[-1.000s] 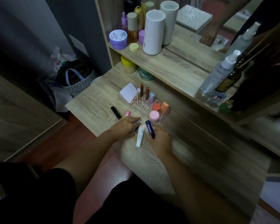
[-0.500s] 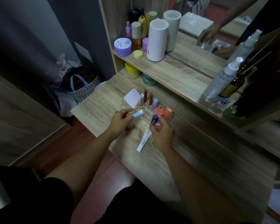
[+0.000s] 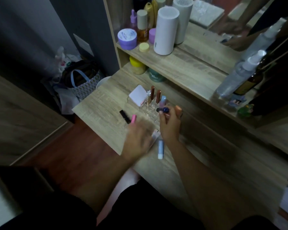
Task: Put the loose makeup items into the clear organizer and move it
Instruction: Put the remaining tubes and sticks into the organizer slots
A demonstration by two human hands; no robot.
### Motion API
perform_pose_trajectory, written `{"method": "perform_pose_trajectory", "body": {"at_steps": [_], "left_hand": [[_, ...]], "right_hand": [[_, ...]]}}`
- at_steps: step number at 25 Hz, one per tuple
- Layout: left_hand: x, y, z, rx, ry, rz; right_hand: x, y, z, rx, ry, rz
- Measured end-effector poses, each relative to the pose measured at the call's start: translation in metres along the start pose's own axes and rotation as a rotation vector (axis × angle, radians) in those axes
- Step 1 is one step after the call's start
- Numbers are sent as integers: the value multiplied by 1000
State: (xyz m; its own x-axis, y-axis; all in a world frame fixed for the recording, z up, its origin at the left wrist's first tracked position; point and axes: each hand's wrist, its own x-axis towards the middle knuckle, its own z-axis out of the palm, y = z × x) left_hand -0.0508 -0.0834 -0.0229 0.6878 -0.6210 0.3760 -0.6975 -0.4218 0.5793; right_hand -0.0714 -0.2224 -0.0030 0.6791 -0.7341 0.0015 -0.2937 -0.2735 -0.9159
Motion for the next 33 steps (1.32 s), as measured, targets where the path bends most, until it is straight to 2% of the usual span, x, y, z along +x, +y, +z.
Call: {"method": "perform_pose_trajectory", "body": {"at_steps": [1, 2, 5, 8, 12, 17, 24, 26, 31, 33], "left_hand": [[-27, 10, 9, 81, -144, 188], [-46, 17, 18, 186, -254, 276], [-53, 16, 36, 379, -401, 235], [-45, 9, 37, 494, -475, 279], [-53, 7, 42, 538, -476, 299], [-48, 9, 37, 549, -384, 335], [-6, -15, 7, 514, -266, 162], [9, -23, 2, 407, -232, 83], [48, -22, -2, 131, -116, -331], [61, -22, -3, -43, -100, -382]], "right_hand": [[-1, 2, -4, -23, 2, -31], [1, 3, -8, -59, -6, -51], [11, 10, -25, -144, -56, -63], [12, 8, -31, -212, -111, -169], [10, 6, -23, -221, -167, -191], [12, 3, -19, -184, -179, -200], [16, 2, -14, -165, -170, -167], [16, 3, -12, -194, -170, -174], [17, 4, -7, -181, -184, -127], [15, 3, -6, -187, -163, -103]]}}
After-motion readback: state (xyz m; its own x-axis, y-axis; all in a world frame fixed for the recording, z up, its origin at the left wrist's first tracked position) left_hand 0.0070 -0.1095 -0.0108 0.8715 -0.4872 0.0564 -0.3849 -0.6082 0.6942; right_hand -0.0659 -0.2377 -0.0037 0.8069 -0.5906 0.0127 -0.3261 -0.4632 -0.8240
